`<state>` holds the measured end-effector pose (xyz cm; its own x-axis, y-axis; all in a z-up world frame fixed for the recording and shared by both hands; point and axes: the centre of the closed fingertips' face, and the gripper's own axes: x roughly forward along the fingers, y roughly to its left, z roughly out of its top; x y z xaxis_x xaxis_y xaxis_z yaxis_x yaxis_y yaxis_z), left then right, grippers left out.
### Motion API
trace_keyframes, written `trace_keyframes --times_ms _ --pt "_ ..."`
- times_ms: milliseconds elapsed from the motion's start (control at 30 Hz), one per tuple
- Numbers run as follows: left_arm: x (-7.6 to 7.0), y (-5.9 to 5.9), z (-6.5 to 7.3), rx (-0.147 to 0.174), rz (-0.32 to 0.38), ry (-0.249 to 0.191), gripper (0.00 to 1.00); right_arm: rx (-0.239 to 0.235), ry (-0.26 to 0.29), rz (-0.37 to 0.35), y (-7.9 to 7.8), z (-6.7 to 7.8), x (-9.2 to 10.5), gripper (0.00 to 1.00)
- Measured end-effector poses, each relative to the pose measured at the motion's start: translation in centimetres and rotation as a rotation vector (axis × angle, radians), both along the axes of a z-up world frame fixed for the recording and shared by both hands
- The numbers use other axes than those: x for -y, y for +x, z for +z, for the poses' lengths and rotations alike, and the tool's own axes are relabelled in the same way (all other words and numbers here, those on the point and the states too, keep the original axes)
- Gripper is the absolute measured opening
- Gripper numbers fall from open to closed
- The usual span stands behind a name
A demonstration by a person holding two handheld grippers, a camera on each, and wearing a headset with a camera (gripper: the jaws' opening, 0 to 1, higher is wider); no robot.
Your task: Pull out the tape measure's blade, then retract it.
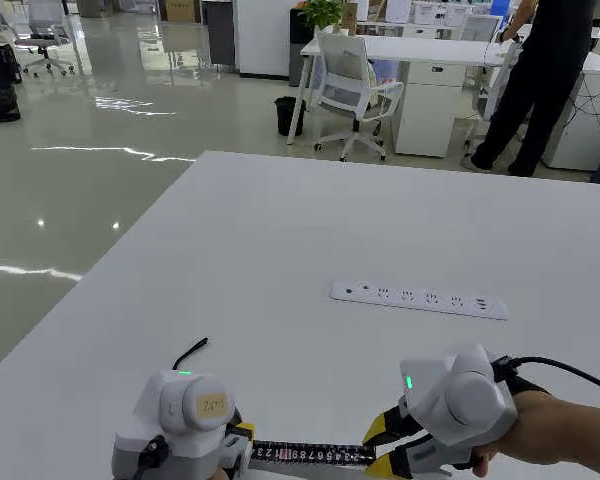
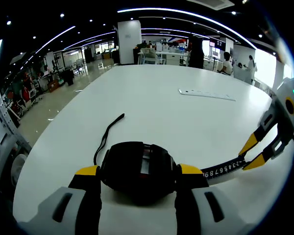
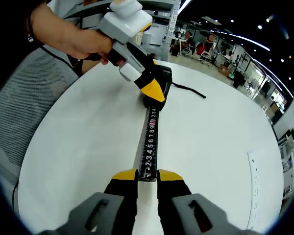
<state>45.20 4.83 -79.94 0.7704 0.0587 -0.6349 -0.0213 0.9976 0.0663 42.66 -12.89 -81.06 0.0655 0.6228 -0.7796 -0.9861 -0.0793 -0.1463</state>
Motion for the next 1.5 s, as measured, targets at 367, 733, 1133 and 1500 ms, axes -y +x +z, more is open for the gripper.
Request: trace_keyframes --times_ms 367,733,1133,1500 --pt "0.0 -0.1 0.0 0.0 -0.002 0.0 0.56 -0.001 0.0 0.004 0.0 0.0 -0.4 0.14" --pt "0.0 0.0 0.0 0.0 -0.002 0.0 0.56 0.001 0.002 0.006 0.1 -0.1 -0.7 0.14" --pt "0.1 -0.1 0.0 -0.001 -0.003 0.0 0.56 0.002 0.0 0.009 0.0 -0.1 -1.0 0.14" --pt "0.1 -0.1 0.0 -0.003 -0.003 0.006 0.56 0.003 0.001 0.012 0.0 -0.2 -1.2 0.14"
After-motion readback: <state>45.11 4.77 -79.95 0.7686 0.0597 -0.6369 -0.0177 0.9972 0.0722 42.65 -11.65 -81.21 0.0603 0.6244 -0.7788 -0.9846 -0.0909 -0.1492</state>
